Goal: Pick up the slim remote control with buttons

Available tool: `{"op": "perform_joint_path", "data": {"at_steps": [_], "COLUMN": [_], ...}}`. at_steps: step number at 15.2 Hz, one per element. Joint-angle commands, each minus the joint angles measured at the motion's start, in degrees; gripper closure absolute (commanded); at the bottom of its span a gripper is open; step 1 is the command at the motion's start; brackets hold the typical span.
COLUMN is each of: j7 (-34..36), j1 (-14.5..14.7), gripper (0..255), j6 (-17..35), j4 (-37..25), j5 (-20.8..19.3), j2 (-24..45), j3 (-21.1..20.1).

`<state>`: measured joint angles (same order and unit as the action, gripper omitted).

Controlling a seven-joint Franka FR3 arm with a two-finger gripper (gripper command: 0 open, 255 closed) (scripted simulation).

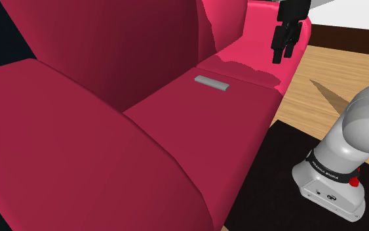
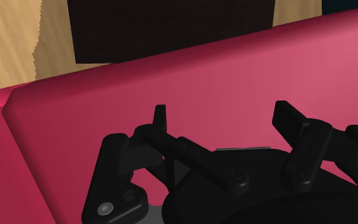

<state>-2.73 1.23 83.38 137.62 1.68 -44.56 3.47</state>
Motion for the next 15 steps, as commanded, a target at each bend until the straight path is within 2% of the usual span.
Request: {"op": "perform_joint_path", "data": {"at_steps": [1,8,15], "j7": [0.00,-2.53,-5.01], "j1": [0.00,-0.42,-0.58], "gripper": [0,0,0], "j6": [0.00,13.85,25.90], "j4": [0.00,0.46,-3.09], "j5": [0.00,-1.46,-1.72], "j2": [0.00,11.39,24.97], "j3": [0.00,1.94,3.83]}}
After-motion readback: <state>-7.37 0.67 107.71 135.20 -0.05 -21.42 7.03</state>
